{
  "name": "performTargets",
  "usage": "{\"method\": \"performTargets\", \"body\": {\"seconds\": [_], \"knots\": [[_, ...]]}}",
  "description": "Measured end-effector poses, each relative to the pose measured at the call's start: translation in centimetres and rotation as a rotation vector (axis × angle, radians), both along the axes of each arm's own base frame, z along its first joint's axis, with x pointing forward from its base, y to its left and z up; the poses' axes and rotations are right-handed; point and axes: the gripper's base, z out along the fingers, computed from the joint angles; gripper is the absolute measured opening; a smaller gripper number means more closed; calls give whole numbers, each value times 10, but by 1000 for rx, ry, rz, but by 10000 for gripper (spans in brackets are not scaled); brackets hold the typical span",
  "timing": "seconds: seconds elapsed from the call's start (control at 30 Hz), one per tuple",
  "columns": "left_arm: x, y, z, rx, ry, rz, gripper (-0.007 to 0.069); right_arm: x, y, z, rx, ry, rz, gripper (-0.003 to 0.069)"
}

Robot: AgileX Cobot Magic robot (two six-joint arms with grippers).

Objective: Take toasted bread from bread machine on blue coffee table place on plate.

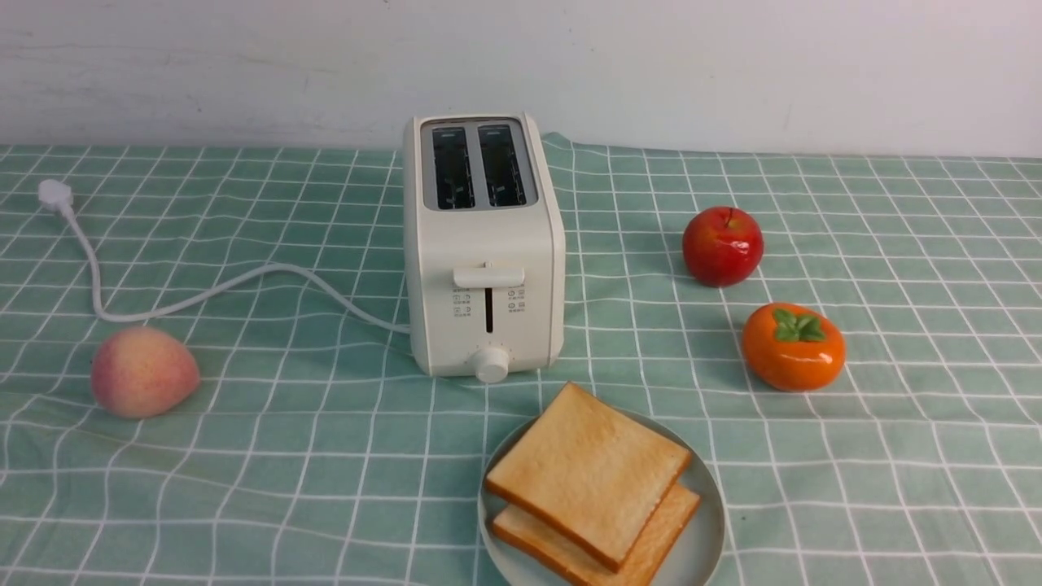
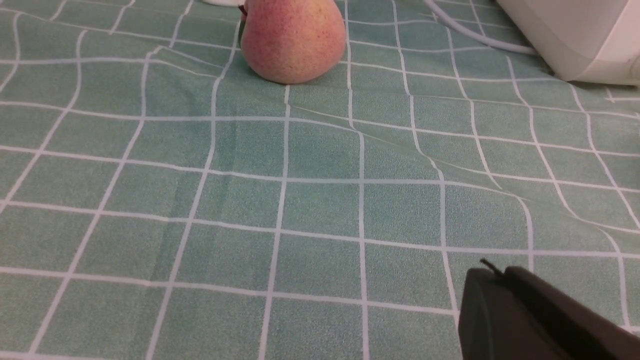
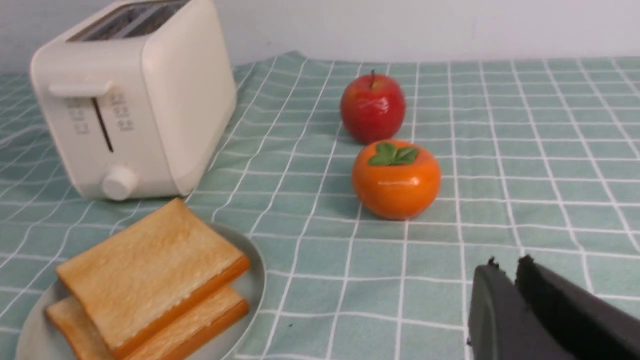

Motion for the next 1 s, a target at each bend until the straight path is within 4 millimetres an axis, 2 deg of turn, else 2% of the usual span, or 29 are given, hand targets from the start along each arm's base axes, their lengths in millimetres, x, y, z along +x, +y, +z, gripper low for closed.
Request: {"method": "performTargets", "body": {"seconds": [0.17, 0.27, 0.37, 0.43, 0.67, 1.0], "knots": [[0, 0, 0, 0, 0, 0, 16, -4, -2, -4, 2, -35, -27, 71], [0, 0, 0, 0, 0, 0, 16, -4, -2, -18, 1, -20, -27, 73], [0, 0, 0, 0, 0, 0, 16, 0, -3, -50, -45, 70, -31, 77], [0, 0, 0, 0, 0, 0, 16, -1, -3, -59, -98, 126, -25, 80], [0, 0, 0, 0, 0, 0, 18, -2, -8, -60, -239, 143, -40, 86], [0, 0, 0, 0, 0, 0, 24, -2, -8, -60, -261, 141, -44, 99]]}}
